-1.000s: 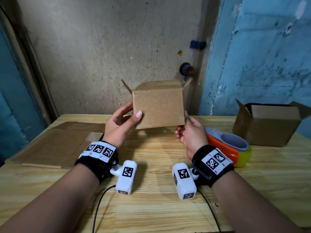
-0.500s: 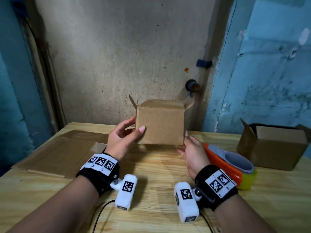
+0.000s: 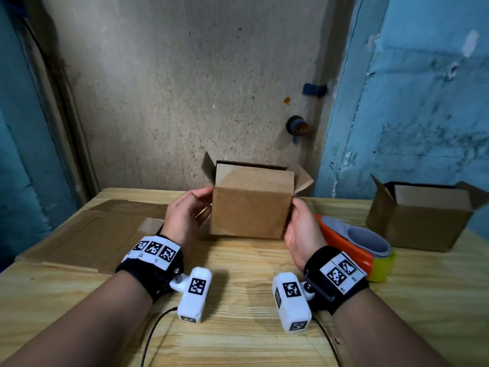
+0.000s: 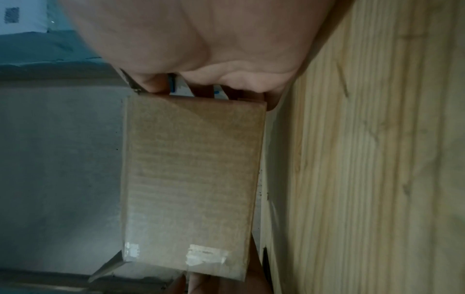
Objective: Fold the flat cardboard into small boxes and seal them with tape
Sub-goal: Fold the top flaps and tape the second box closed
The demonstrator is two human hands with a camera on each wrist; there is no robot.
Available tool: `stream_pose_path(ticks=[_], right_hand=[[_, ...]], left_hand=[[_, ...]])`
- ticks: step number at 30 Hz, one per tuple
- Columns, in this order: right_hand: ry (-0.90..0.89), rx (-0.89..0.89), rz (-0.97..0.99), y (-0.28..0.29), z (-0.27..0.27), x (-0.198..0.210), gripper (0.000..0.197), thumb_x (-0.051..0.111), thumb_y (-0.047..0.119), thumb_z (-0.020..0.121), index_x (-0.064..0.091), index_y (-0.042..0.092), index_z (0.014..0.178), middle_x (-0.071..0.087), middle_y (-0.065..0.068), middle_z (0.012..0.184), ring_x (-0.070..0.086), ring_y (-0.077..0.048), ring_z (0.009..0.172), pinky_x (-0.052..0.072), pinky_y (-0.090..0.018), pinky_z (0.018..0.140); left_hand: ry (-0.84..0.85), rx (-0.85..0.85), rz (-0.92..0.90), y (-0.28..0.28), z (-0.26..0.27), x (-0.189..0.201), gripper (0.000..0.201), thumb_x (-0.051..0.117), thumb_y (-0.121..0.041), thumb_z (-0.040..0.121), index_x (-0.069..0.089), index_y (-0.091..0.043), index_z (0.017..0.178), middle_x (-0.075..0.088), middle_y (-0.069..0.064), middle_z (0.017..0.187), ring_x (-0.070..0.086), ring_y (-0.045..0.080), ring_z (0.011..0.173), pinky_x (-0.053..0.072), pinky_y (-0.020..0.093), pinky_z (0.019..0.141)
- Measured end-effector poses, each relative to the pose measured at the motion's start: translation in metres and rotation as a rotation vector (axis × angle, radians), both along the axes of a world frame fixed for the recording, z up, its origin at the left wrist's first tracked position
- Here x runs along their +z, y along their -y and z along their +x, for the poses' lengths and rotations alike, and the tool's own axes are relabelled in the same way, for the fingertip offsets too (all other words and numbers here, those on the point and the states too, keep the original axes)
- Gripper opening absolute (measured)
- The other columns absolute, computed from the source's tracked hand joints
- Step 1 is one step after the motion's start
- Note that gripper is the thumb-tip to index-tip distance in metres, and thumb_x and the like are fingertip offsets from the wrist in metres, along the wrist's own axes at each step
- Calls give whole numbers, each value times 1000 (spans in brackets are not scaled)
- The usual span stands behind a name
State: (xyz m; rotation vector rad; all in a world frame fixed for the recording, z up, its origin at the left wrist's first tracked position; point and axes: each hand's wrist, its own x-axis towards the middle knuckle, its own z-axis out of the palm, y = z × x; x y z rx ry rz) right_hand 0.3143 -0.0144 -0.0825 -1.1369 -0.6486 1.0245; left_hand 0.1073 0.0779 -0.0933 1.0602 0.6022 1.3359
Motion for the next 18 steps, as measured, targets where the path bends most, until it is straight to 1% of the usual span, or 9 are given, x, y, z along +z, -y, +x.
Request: stream_pose_path(ticks=[1, 3, 5, 6, 8, 10, 11, 14, 18], right_hand=[[9, 16, -2, 0, 1, -1, 30, 41, 43, 109, 66, 29, 119, 71, 2, 132, 62, -12, 125, 41, -38, 117], [54, 56, -32, 2, -2, -1, 44, 44, 50, 106, 60, 26, 139, 63, 2, 145, 54, -14, 135, 35, -41, 123], [68, 94, -67, 1, -4, -4, 62, 46, 58, 102, 47, 24, 154, 52, 1, 157, 44, -17, 147, 26, -45, 127], [69, 112, -63, 1, -5, -4, 65, 46, 59, 101, 43, 25, 156, 48, 2, 159, 40, -16, 149, 23, -46, 128], [66, 124, -31, 2, -5, -3, 48, 41, 55, 106, 53, 30, 146, 56, 8, 149, 47, -12, 140, 24, -41, 128], [32, 113, 0, -2, -4, -2, 29, 38, 49, 109, 61, 38, 124, 64, 16, 128, 57, -4, 119, 31, -33, 121], [35, 112, 5, -2, -2, -3, 28, 39, 49, 109, 60, 39, 125, 64, 16, 127, 57, -3, 118, 32, -33, 120], [63, 146, -12, -4, -1, -7, 55, 47, 60, 102, 52, 30, 148, 58, 8, 149, 48, -12, 141, 27, -42, 126], [84, 135, 7, -9, -1, -9, 76, 62, 74, 80, 57, 35, 146, 59, 9, 150, 47, -14, 144, 29, -46, 125]], left_hand=[[-9, 10, 9, 1, 1, -1, 43, 57, -16, 74, 71, -1, 111, 70, 22, 121, 64, 32, 115, 46, 42, 102], [-32, 21, 13, 1, 1, -1, 35, 58, -20, 90, 68, -4, 120, 72, 15, 118, 62, 29, 120, 46, 39, 104], [-62, -7, 5, 0, 2, -3, 40, 50, -36, 103, 58, -15, 135, 70, 4, 126, 61, 20, 125, 45, 37, 106], [-87, -26, 4, 0, 4, -4, 40, 44, -44, 106, 56, -23, 137, 69, -1, 129, 61, 15, 124, 46, 34, 103], [-123, -74, 3, 4, 7, -2, 39, 32, -48, 108, 61, -31, 128, 70, -8, 125, 62, 7, 121, 48, 28, 94], [-144, -103, -8, 6, 8, -1, 42, 29, -51, 107, 63, -32, 123, 70, -10, 125, 61, 5, 122, 46, 28, 97], [-146, -104, -16, 7, 8, 0, 42, 30, -53, 106, 62, -32, 123, 69, -11, 126, 60, 4, 122, 44, 28, 101], [-105, -96, -40, 2, 5, -2, 41, 32, -54, 106, 62, -31, 122, 68, -14, 122, 58, -3, 117, 39, 26, 104], [-86, -123, -76, 3, 7, 0, 44, 30, -57, 105, 65, -33, 113, 73, -22, 106, 59, -8, 107, 39, 24, 97]])
